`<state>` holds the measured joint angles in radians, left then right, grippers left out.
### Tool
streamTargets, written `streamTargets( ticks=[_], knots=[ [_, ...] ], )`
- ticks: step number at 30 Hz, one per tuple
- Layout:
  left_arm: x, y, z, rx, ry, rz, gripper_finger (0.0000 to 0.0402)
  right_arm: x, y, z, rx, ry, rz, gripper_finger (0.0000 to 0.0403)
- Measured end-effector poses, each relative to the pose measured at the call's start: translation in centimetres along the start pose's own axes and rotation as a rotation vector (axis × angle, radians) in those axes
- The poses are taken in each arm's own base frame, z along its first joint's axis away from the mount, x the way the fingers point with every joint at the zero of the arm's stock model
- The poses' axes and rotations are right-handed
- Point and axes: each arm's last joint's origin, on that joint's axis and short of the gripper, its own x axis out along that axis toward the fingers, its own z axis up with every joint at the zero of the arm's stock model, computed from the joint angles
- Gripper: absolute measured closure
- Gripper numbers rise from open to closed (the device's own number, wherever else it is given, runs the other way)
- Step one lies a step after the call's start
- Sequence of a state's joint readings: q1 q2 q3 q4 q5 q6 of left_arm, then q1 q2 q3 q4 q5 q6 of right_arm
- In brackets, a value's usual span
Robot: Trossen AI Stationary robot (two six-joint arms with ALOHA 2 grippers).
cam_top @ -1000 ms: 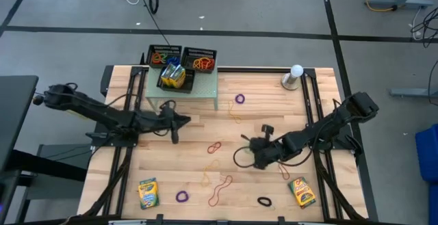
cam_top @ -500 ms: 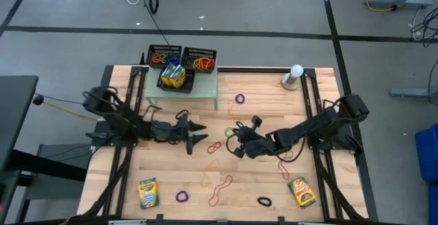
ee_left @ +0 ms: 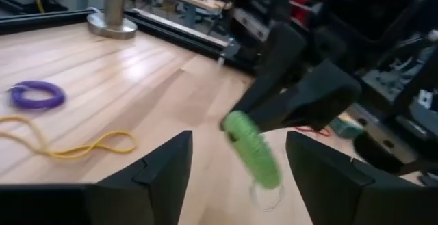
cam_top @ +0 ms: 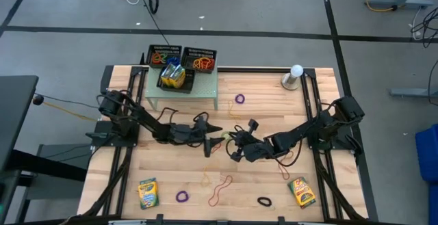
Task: Pick & Place Office Desk Supplies
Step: Put the green spring rubberband into the top left black bin
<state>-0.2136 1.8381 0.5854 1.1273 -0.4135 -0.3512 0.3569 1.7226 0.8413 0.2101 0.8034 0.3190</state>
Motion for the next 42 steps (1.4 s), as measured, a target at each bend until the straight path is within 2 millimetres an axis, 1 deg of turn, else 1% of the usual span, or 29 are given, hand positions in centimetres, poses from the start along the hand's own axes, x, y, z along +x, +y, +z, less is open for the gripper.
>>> streamTargets(
  ticks=[4,7,9,15,16,19,23,27,29,31,34,37,40,42],
  knots=[
    [0.2,-0.2,0.0,0.021,0.018,-0.003,0.0182,0.0,0.1,0.2,0.006,-0.019,0.006,0.0390],
    [0.3,0.1,-0.1,0.016,0.032,0.018,0.0214,0.0,0.1,0.3,0.008,-0.025,0.009,0.0390],
    [0.3,0.2,-0.2,0.025,0.033,0.040,0.0246,-0.1,0.2,0.3,0.007,-0.027,0.014,0.0390],
    [0.2,0.2,-0.1,0.073,0.017,0.064,0.0371,-0.5,0.7,0.3,0.004,-0.036,0.029,0.0383],
    [0.2,0.2,0.0,0.078,0.019,0.066,0.0378,-0.6,0.7,0.3,0.009,-0.039,0.025,0.0377],
    [0.0,0.2,0.4,0.097,0.028,0.079,0.0377,-0.8,0.8,0.2,0.008,-0.047,0.011,0.0347],
    [-0.8,-0.2,1.8,0.150,0.043,0.121,0.0377,-0.8,0.8,0.2,0.006,-0.046,0.010,0.0294],
    [-2.6,-1.0,4.5,0.217,0.026,0.175,0.0378,-0.8,0.8,0.1,-0.007,-0.038,0.007,0.0257],
    [-3.9,-1.3,6.4,0.243,-0.008,0.212,0.0378,-0.8,0.8,0.1,-0.010,-0.035,0.006,0.0253],
    [-5.3,-1.3,8.4,0.258,-0.042,0.258,0.0378,-0.8,0.7,0.0,-0.018,-0.028,0.004,0.0258],
    [-7.5,-0.4,11.7,0.257,-0.095,0.325,0.0378,-0.8,0.7,-0.1,-0.025,-0.022,0.003,0.0285],
    [-9.5,1.0,15.4,0.237,-0.155,0.404,0.0378,-0.7,0.7,-0.2,-0.031,-0.011,0.024,0.0325],
    [-11.1,2.3,19.1,0.253,-0.187,0.489,0.0378,-0.6,0.6,-0.2,-0.032,0.001,0.042,0.0370],
    [-11.7,3.3,21.3,0.267,-0.195,0.566,0.0378,-0.5,0.6,-0.2,-0.030,0.002,0.042,0.0393]
  ],
)
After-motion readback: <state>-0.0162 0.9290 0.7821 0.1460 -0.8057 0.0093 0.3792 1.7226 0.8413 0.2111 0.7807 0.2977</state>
